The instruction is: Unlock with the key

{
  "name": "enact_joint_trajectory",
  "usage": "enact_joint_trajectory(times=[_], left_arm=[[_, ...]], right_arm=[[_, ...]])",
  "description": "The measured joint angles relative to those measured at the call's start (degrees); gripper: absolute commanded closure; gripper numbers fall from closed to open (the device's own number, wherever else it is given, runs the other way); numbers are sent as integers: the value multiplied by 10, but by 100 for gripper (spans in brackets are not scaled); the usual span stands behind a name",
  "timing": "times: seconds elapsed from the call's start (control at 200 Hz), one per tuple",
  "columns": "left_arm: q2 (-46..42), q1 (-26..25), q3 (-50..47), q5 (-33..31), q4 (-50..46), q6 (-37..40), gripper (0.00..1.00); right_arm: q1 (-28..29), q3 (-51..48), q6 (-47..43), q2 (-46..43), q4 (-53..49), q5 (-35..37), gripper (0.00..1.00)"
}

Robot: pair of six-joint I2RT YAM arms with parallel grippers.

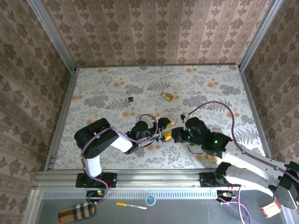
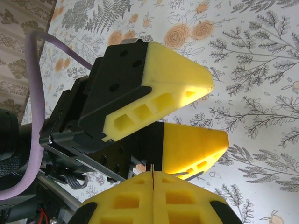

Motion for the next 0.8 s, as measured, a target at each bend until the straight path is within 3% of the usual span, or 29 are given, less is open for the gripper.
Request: enact_joint_trajectory(times=[0.335, 0.625, 0.8], left_arm=[[0, -12, 12, 4, 4, -17, 24], [0, -12, 13, 4, 5, -28, 53], [0, -12, 13, 4, 6, -30, 61]], right_arm=[[1, 14, -30, 4, 5, 10, 100], [1, -17, -32, -3, 31, 9, 100], [1, -31, -32, -23, 39, 9, 100]])
